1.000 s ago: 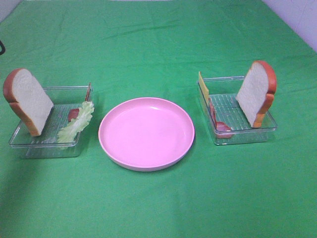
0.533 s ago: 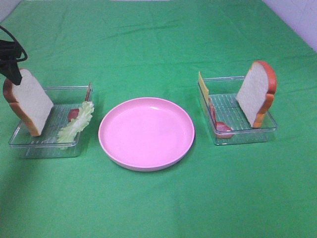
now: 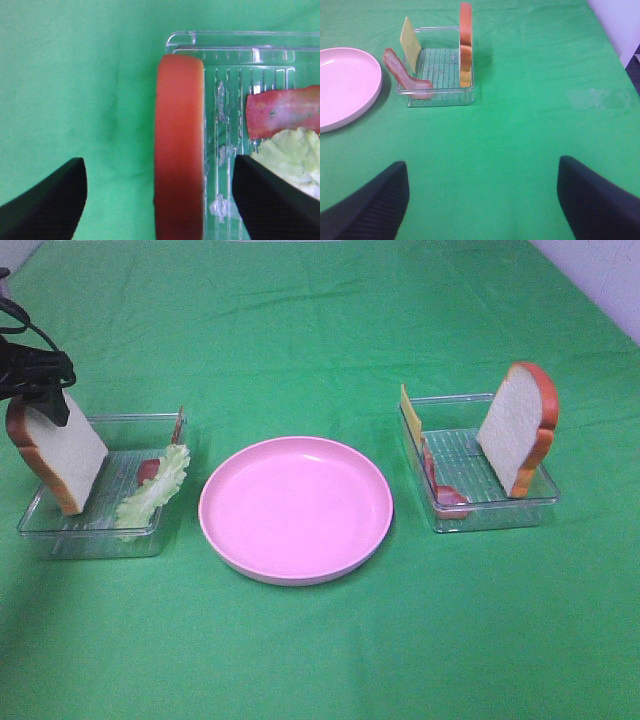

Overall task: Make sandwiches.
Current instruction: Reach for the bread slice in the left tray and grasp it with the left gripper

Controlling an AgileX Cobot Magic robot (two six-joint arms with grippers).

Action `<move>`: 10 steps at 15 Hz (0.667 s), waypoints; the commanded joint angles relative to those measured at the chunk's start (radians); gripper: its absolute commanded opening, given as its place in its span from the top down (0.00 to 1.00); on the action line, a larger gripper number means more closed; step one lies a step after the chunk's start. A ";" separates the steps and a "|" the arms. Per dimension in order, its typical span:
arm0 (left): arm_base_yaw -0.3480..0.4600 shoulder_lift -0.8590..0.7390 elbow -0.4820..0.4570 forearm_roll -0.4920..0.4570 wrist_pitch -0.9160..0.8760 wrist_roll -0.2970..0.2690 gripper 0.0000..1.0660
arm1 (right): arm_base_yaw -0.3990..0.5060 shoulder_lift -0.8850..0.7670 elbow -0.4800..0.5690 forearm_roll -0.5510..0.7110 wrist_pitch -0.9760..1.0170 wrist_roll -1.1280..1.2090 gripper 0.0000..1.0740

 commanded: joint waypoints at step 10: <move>-0.006 0.024 -0.005 -0.126 -0.078 -0.001 1.00 | -0.004 -0.009 0.000 -0.005 -0.009 -0.012 0.28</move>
